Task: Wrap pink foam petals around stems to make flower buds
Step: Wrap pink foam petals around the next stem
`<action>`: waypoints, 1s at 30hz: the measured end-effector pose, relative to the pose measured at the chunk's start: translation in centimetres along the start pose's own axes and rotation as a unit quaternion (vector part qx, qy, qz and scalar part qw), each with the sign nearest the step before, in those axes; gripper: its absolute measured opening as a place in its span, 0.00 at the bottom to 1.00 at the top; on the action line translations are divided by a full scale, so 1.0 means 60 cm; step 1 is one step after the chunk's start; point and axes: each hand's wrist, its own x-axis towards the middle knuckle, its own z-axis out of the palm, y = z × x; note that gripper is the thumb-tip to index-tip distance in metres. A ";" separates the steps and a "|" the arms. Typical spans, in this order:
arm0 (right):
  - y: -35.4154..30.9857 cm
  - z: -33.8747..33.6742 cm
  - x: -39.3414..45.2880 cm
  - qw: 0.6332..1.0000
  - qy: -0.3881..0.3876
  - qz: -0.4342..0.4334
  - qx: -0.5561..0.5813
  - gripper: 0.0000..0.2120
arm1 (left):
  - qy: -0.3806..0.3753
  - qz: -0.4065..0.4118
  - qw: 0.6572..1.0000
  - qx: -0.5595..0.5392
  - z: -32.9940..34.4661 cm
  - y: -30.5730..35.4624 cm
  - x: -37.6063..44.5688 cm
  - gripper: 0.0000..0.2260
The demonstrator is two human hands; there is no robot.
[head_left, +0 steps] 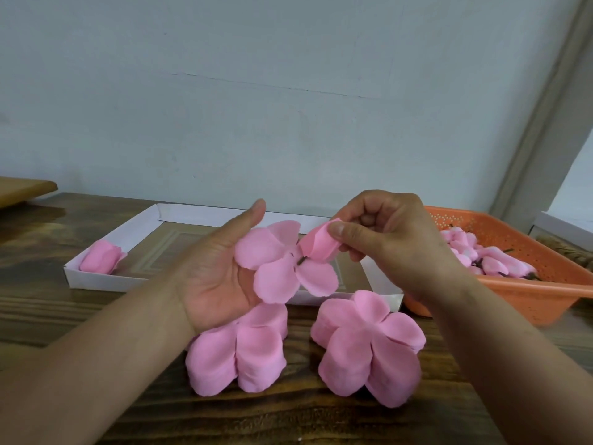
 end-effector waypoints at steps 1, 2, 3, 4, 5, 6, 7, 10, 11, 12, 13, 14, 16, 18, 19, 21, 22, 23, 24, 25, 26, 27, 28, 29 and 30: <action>0.001 -0.001 0.001 1.000 0.005 0.000 -0.002 0.08 | 0.014 0.018 1.000 -0.002 0.001 -0.005 0.002 0.35; 0.001 -0.001 0.001 1.000 0.008 0.000 -0.004 0.08 | 0.039 0.039 0.998 0.002 0.002 -0.011 0.006 0.29; 0.001 0.000 0.001 1.000 0.007 0.000 -0.004 0.08 | 0.071 0.054 0.996 0.009 0.005 -0.017 0.008 0.22; 0.001 0.001 0.000 1.000 0.004 0.001 -0.002 0.07 | 0.102 0.062 0.993 0.019 0.011 -0.023 0.010 0.16; 0.000 0.003 -0.001 1.000 -0.002 0.002 -0.002 0.07 | 0.128 0.063 0.989 0.026 0.014 -0.028 0.010 0.13; 0.000 0.005 -0.002 1.000 -0.007 0.003 -0.002 0.07 | 0.148 0.061 0.986 0.034 0.014 -0.033 0.011 0.11; -0.001 0.005 -0.002 1.000 -0.011 0.002 -0.004 0.07 | 0.163 0.057 0.984 0.043 0.013 -0.035 0.011 0.09; -0.002 0.003 -0.001 1.000 -0.011 -0.005 -0.002 0.09 | 0.178 0.043 0.981 0.063 0.013 -0.038 0.007 0.11; -0.003 0.002 -0.001 1.000 -0.008 -0.009 -0.001 0.09 | 0.181 0.045 0.981 0.058 0.014 -0.037 0.006 0.12; -0.004 0.003 -0.002 1.000 -0.006 -0.014 -0.003 0.09 | 0.178 0.048 0.981 0.052 0.014 -0.037 0.006 0.12; -0.005 0.005 -0.003 1.000 -0.005 -0.019 -0.010 0.09 | 0.173 0.049 0.982 0.049 0.015 -0.037 0.005 0.12; -0.005 0.007 -0.004 0.999 -0.003 -0.025 -0.019 0.09 | 0.166 0.049 0.984 0.047 0.017 -0.038 0.005 0.13; -0.007 0.011 -0.006 0.999 0.001 -0.033 -0.029 0.08 | 0.160 0.051 0.985 0.036 0.021 -0.038 0.004 0.14; -0.008 0.011 -0.007 0.999 0.006 -0.040 -0.029 0.08 | 0.166 0.054 0.984 0.031 0.025 -0.039 0.001 0.13; -0.009 0.011 -0.007 0.999 0.007 -0.043 -0.031 0.08 | 0.171 0.056 0.983 0.034 0.027 -0.039 0.000 0.13; -0.010 0.012 -0.008 0.998 0.007 -0.046 -0.042 0.08 | 0.177 0.057 0.982 0.044 0.028 -0.040 -0.002 0.12; -0.010 0.012 -0.009 0.998 0.007 -0.049 -0.048 0.08 | 0.175 0.057 0.982 0.047 0.027 -0.041 -0.001 0.12; -0.010 0.013 -0.009 0.997 0.009 -0.052 -0.050 0.09 | 0.170 0.058 0.983 0.050 0.027 -0.041 -0.001 0.12; -0.010 0.014 -0.009 0.997 0.014 -0.057 -0.050 0.09 | 0.163 0.060 0.983 0.052 0.027 -0.041 0.000 0.13; -0.011 0.014 -0.009 0.997 0.019 -0.061 -0.047 0.10 | 0.159 0.064 0.984 0.056 0.027 -0.041 0.000 0.13; -0.012 0.014 -0.009 0.997 0.022 -0.064 -0.042 0.11 | 0.157 0.069 0.983 0.062 0.027 -0.041 0.001 0.13; -0.013 0.014 -0.009 0.997 0.023 -0.066 -0.038 0.11 | 0.158 0.074 0.982 0.073 0.027 -0.040 0.001 0.13; -0.013 0.014 -0.009 0.997 0.024 -0.067 -0.035 0.12 | 0.159 0.078 0.980 0.089 0.027 -0.041 0.002 0.13; -0.012 0.014 -0.009 0.997 0.027 -0.068 -0.034 0.12 | 0.159 0.083 0.978 0.103 0.029 -0.042 0.002 0.13; -0.011 0.015 -0.008 0.996 0.032 -0.071 -0.033 0.12 | 0.160 0.089 0.977 0.112 0.030 -0.043 0.002 0.13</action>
